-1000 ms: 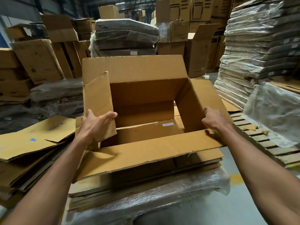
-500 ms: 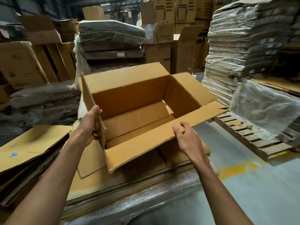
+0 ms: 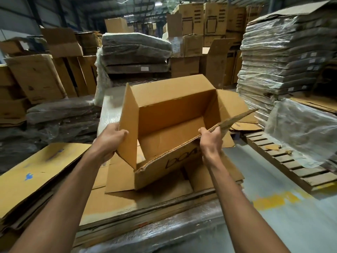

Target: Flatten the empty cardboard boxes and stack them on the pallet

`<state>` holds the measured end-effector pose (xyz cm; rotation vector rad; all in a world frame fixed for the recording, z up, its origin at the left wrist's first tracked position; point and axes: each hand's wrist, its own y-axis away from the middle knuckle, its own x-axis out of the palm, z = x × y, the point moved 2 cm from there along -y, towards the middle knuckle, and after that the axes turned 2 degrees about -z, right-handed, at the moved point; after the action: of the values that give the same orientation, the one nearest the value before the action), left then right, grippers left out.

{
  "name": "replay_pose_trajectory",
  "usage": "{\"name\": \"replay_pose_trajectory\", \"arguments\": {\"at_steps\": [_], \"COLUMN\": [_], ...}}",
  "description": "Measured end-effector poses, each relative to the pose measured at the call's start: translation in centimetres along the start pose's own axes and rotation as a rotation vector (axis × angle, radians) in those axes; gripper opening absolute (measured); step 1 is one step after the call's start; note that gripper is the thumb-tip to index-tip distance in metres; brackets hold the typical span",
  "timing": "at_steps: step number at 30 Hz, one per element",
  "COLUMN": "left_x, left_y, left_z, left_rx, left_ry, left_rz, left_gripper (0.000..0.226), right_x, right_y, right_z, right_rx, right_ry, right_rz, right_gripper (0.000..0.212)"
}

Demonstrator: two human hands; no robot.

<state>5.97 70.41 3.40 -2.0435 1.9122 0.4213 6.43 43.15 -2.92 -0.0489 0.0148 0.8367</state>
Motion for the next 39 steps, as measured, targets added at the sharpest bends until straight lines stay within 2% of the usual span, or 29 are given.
{"name": "replay_pose_trajectory", "arguments": {"at_steps": [4,6,8,10,11,15,18,21,25,26,28,30,32,35,37,39], "left_x": [0.5,0.0,-0.6,-0.8,-0.7,0.0,0.5,1.0,1.0,0.8,0.2,0.6,1.7,3.6,4.7,5.8], "left_y": [1.5,2.2,2.4,2.8,3.1,3.0,3.1,3.3,3.9,4.2,4.5,4.9,5.4,5.2,4.4,3.6], "left_z": [-2.2,-3.7,-5.2,-7.3,-8.4,-11.5,-11.7,-11.3,-9.7,-9.1,-6.4,-2.6,1.4,6.8,9.9,12.4], "left_rx": [0.027,0.043,0.054,0.090,0.114,0.166,0.173,0.209,0.277,0.281,0.255,0.286,0.362,0.380,0.321,0.222], "left_ry": [-0.014,-0.041,-0.081,-0.165,-0.208,-0.375,-0.423,-0.458,-0.280,-0.175,0.082,0.194,0.145,0.091,0.023,-0.059], "left_rz": [0.075,0.128,0.181,0.244,0.268,0.318,0.339,0.372,0.361,0.372,0.465,0.547,0.471,0.094,-0.062,-0.103], "left_gripper": [0.018,0.020,0.030,0.027,0.024,0.046,0.052,0.040,0.020,0.022,0.041,0.047,0.047,0.050,0.034,0.027], "right_x": [-0.9,-1.3,-1.4,-1.0,-0.5,1.4,2.1,2.4,2.7,2.6,2.4,1.9,1.5,1.3,1.2,0.9], "right_y": [-2.4,-3.0,-3.1,-3.0,-2.8,-2.0,-1.9,-1.8,-2.5,-2.8,-3.8,-4.8,-5.5,-6.2,-6.5,-6.8], "right_z": [3.4,5.3,7.7,10.3,11.6,15.2,15.9,16.2,14.7,14.0,12.6,12.0,12.3,12.9,13.4,14.1], "right_rx": [-0.095,-0.145,-0.206,-0.261,-0.298,-0.419,-0.384,-0.444,-0.450,-0.447,-0.431,-0.433,-0.452,-0.449,-0.440,-0.420], "right_ry": [0.133,0.164,0.085,0.046,0.089,0.360,0.453,0.535,0.546,0.541,0.532,0.529,0.554,0.544,0.514,0.486], "right_rz": [-0.001,0.028,0.145,0.302,0.374,0.566,0.635,0.560,0.455,0.425,0.374,0.310,0.261,0.231,0.206,0.180], "right_gripper": [0.031,0.020,0.031,0.064,0.073,0.064,0.047,0.019,0.025,0.028,0.034,0.037,0.037,0.039,0.040,0.040]}}
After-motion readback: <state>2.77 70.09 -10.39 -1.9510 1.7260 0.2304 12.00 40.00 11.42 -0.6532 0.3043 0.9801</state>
